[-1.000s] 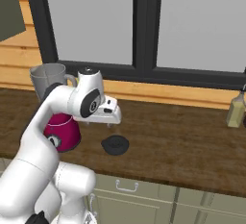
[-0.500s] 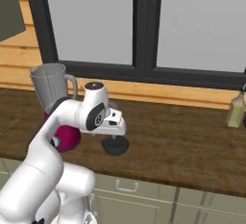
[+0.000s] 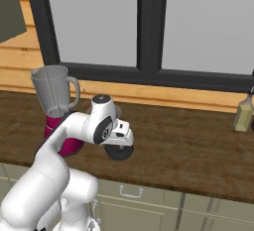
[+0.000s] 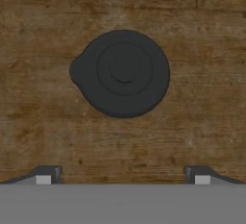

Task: Close the lid blender by securely placing the lid on top.

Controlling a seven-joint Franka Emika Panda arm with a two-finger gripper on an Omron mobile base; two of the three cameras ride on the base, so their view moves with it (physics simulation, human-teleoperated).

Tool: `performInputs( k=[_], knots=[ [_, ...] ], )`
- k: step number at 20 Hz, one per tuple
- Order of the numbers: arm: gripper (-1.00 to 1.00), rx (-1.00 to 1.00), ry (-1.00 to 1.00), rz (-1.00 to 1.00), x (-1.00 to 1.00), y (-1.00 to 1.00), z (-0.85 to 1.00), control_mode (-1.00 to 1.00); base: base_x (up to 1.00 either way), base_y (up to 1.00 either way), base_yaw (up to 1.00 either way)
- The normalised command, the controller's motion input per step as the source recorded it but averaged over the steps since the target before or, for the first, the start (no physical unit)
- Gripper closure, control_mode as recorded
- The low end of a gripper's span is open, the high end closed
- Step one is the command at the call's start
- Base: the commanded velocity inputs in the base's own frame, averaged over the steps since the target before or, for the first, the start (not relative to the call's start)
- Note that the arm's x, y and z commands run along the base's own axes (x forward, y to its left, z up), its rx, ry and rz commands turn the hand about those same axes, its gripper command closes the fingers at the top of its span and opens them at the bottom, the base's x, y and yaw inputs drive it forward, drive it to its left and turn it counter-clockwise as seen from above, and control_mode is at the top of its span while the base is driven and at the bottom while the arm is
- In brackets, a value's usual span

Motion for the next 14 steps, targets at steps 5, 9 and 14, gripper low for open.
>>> performInputs(
  k=[5,9,14],
  knots=[
    [-1.00,0.00,0.00,0.00,0.29,0.00,-0.07,-1.00,0.00,0.00,0.00],
    [-1.00,0.00,0.00,0.00,0.23,0.00,-0.10,-1.00,0.00,0.00,0.00],
    [-1.00,0.00,0.00,0.00,0.17,0.00,-0.17,-1.00,0.00,0.00,0.00]
  ],
)
